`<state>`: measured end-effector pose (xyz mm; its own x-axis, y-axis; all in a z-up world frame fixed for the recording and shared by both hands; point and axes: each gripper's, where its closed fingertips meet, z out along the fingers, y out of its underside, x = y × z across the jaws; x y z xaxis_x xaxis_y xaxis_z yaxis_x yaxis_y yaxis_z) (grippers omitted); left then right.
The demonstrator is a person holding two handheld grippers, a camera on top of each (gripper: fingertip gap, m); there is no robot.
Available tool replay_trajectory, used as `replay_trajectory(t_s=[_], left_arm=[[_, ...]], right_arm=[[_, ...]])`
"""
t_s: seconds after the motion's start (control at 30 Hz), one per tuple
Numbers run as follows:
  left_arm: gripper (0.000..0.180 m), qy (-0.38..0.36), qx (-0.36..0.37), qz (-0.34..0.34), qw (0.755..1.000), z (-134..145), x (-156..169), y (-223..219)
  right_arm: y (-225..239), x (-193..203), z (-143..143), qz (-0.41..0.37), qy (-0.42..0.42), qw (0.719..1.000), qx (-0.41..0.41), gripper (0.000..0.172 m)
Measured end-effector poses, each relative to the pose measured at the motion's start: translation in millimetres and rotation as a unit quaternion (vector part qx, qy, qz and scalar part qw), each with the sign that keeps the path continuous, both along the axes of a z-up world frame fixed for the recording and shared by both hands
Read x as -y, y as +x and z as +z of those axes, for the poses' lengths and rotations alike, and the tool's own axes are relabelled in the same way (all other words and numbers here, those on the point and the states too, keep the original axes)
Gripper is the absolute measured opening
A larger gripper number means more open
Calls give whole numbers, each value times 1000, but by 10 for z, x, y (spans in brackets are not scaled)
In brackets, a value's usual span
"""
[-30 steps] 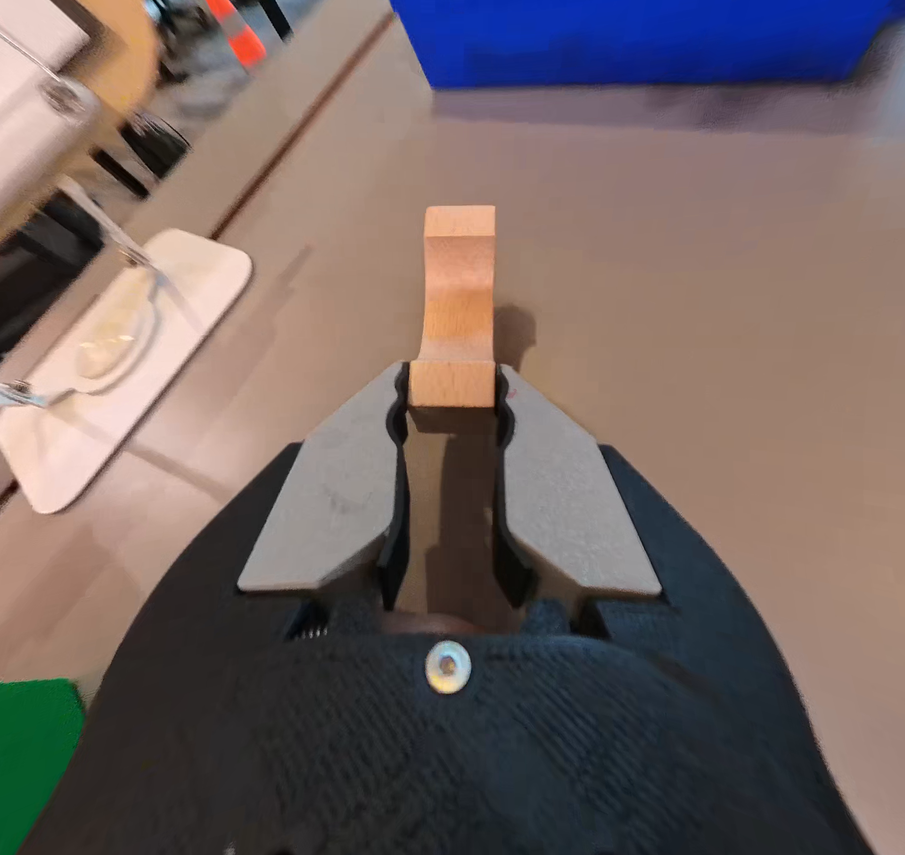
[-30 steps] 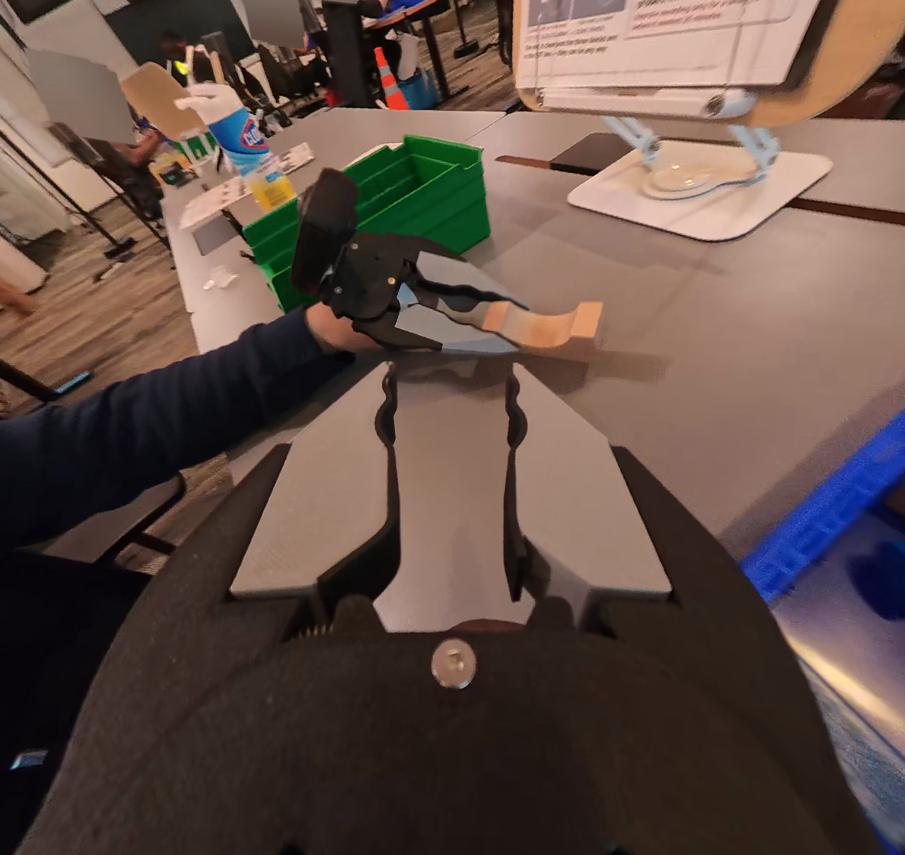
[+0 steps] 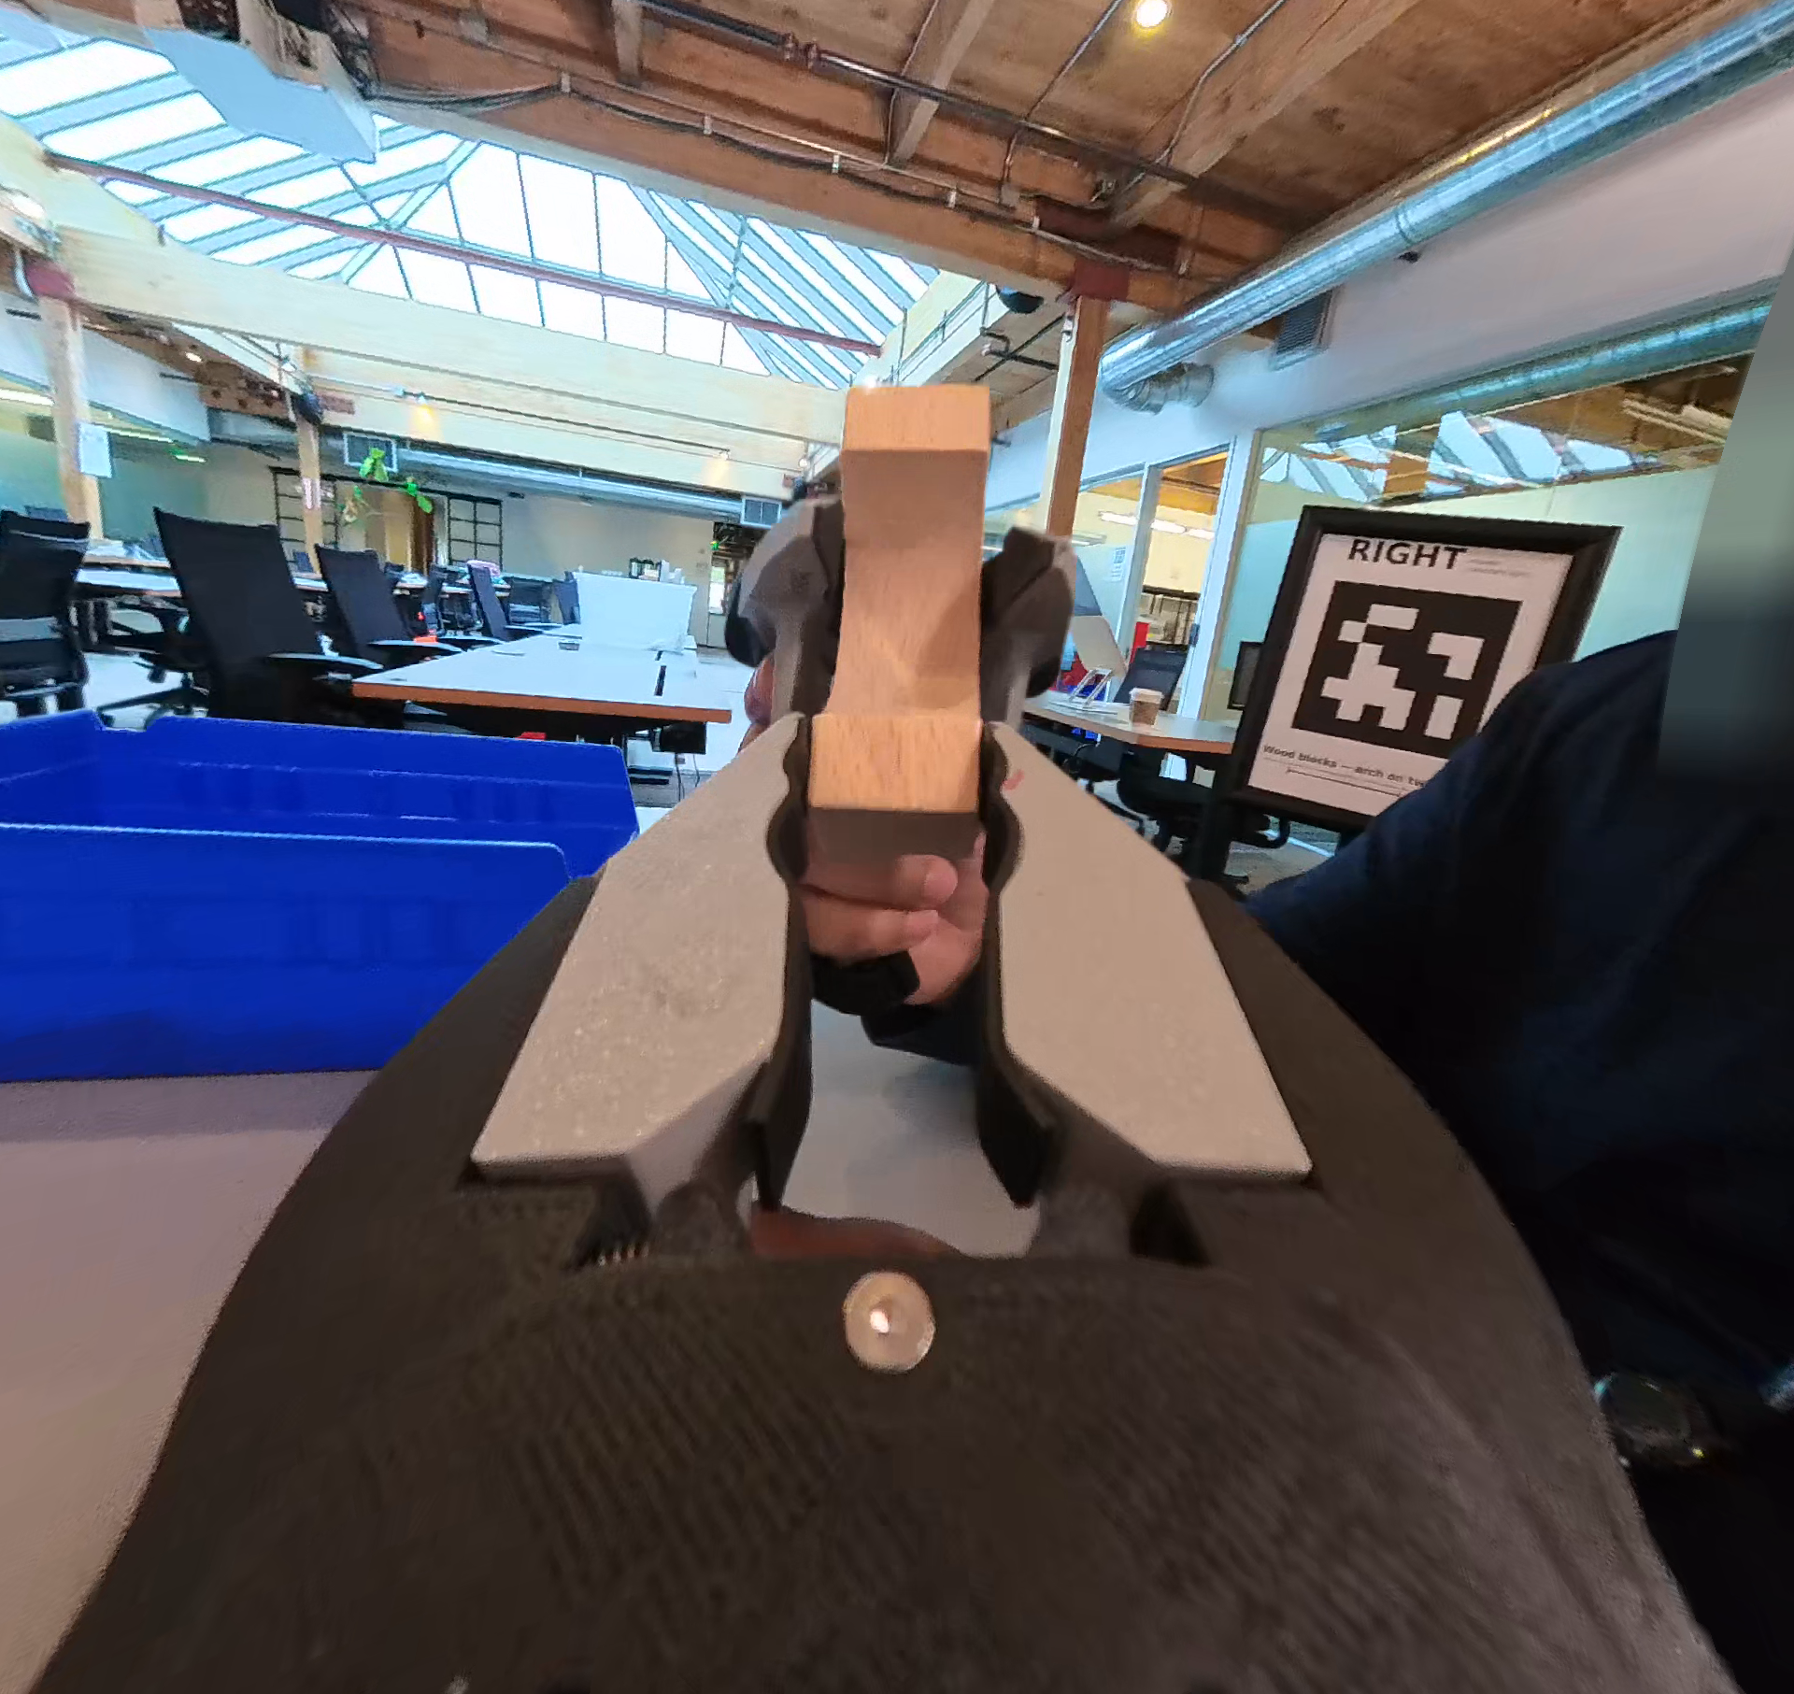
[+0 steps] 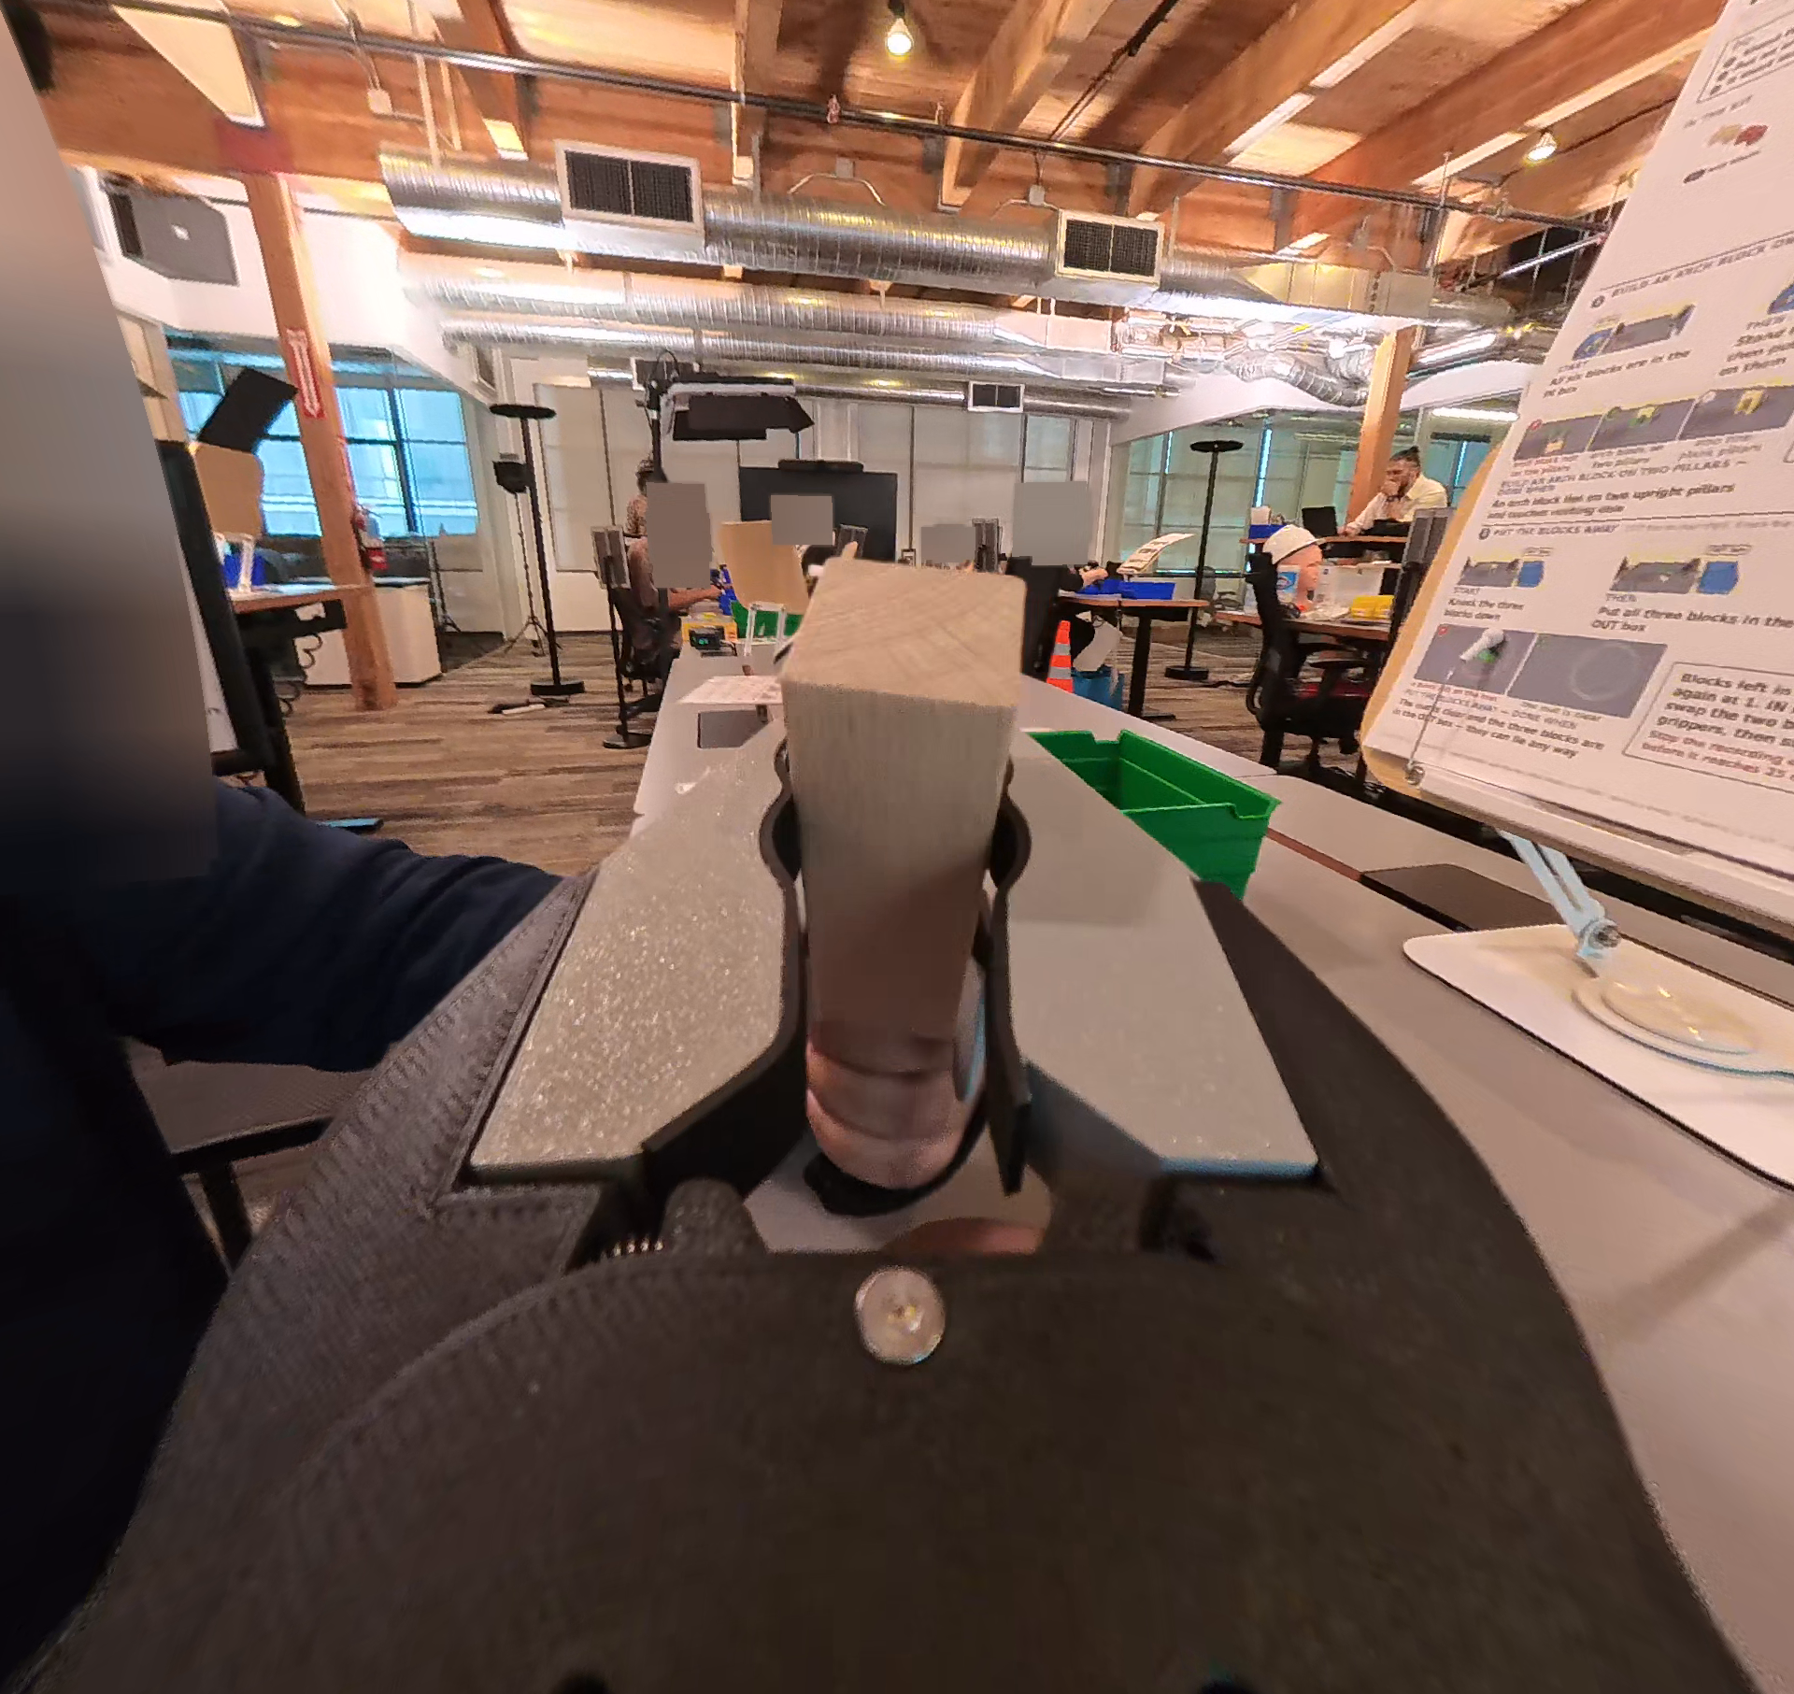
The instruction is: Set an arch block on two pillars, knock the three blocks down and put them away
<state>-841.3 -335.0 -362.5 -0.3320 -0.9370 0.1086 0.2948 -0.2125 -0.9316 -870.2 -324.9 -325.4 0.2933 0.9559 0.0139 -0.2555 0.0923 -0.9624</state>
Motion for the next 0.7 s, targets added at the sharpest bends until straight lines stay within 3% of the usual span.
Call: replay_trajectory(t_s=[0.7], left_arm=[[32, 41, -5, -15, 999, -31, 185, 23]], right_arm=[[-172, 179, -25, 25, -1, 998, 58, 38]])
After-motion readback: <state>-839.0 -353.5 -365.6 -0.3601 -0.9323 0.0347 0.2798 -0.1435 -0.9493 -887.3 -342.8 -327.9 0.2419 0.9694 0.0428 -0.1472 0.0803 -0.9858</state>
